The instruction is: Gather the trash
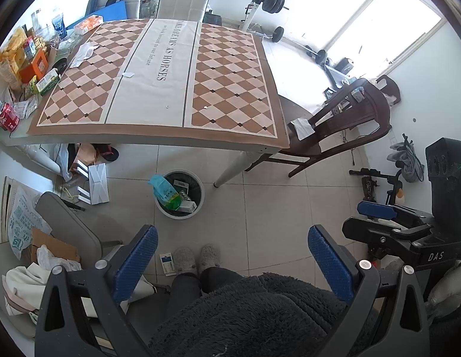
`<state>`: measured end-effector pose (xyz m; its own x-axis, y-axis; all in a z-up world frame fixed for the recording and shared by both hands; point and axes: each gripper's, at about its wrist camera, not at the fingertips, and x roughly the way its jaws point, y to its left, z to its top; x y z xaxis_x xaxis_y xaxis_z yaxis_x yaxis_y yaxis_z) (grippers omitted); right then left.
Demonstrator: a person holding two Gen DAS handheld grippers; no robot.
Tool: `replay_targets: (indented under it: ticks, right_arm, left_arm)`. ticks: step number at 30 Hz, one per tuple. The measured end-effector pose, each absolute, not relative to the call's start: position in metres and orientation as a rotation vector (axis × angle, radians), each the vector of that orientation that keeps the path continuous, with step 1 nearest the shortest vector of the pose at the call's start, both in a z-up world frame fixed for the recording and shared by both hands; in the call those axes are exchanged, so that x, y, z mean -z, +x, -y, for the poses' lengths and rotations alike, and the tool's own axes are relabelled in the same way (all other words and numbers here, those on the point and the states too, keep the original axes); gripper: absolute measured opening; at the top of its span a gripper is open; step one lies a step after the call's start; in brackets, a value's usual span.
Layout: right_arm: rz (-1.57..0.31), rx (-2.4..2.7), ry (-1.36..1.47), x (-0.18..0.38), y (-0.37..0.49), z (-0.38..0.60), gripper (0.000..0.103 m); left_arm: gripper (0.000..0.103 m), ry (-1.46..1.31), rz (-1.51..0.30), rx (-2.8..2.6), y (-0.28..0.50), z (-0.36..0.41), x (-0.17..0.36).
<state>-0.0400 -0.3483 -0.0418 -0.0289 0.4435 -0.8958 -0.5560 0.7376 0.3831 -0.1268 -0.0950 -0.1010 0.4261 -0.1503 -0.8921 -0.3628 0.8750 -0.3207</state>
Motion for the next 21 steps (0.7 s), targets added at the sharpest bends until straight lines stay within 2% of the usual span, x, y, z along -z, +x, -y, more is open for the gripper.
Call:
replay_targets:
  ticks: [21]
  right_arm:
    - [-1.386, -0.806, -0.099, 0.043, -0.0413, 0.3507, 0.103]
  left_arm:
    - [0.103, -0.519, -1.125, -0.143, -0.1214, 0.1004, 0.0912]
